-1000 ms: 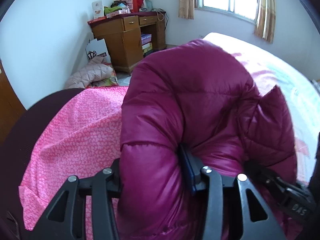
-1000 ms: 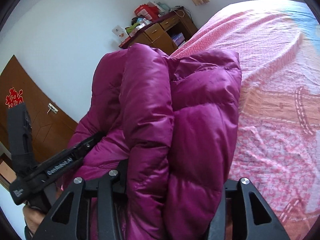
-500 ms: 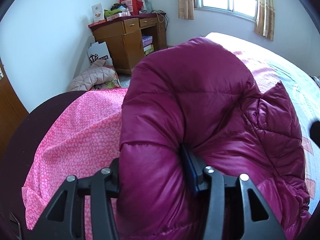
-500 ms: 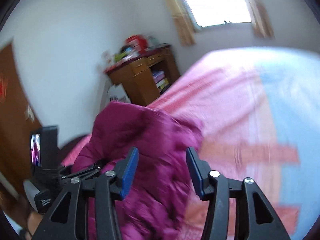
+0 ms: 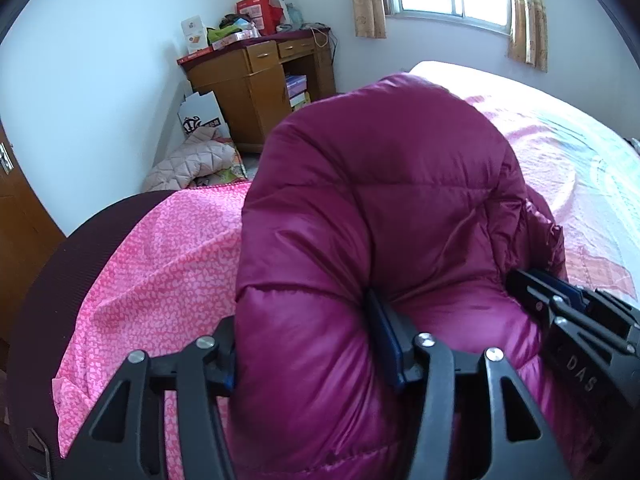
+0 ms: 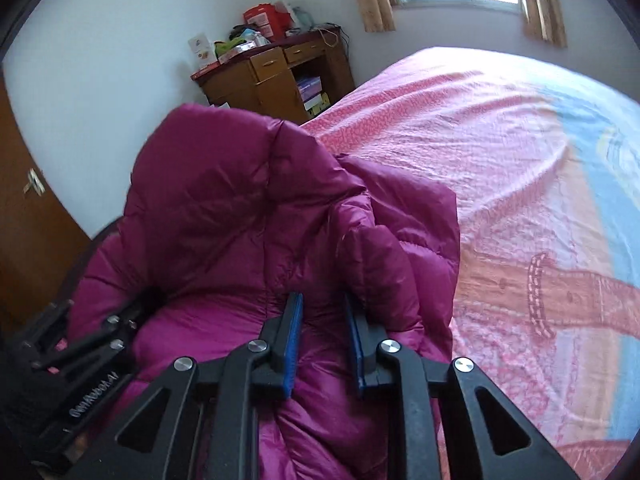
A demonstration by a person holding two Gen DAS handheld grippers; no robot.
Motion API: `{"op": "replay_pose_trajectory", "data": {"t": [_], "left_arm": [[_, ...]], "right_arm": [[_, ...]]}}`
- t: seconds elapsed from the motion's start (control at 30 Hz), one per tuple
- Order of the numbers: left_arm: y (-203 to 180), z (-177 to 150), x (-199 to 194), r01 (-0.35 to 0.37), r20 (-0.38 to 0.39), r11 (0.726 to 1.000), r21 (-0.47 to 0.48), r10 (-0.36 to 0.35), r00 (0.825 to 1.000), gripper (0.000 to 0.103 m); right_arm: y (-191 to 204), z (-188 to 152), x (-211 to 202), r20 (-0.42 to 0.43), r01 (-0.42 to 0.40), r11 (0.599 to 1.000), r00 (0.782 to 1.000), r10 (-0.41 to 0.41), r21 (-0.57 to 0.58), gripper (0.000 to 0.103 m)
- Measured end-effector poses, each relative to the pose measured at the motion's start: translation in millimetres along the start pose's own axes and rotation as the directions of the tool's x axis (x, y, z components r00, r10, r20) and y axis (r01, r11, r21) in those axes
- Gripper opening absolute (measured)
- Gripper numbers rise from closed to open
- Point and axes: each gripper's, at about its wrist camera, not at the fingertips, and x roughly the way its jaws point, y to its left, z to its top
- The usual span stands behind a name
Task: Fold large clothes
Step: 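Lower the bundle onto the bed edge and open both tools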
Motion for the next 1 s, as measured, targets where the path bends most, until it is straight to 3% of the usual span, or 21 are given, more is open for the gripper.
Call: {"op": "replay_pose_trajectory", "data": {"t": [0.4,0.7,1.0], "left_arm": [[-15.3,-2.1,-0.4,-0.060,0.011,0.996,0.064,0.059,0.998,0.066],[-21.2,-6.8,-5.9,-0.095,0.036,0.991,0.095,0.091,0.995,0.067],[-12.9,-32.0,-50.4,-0.078,0.105,0.986,0.145,0.063,0.993,0.070]], "right_arm": [[-5.2,-26.0,-32.5,-0.019,0.024,0.999,1.000,-0.024,0.037,0.021],[5.0,-75.6,-84.1,0.072,0.064,0.996,0.995,-0.069,0.061,0.023],[4.0,-113.1,-121.6,0.076,0.025,0.992,0.997,-0.035,0.126,0.031]]}}
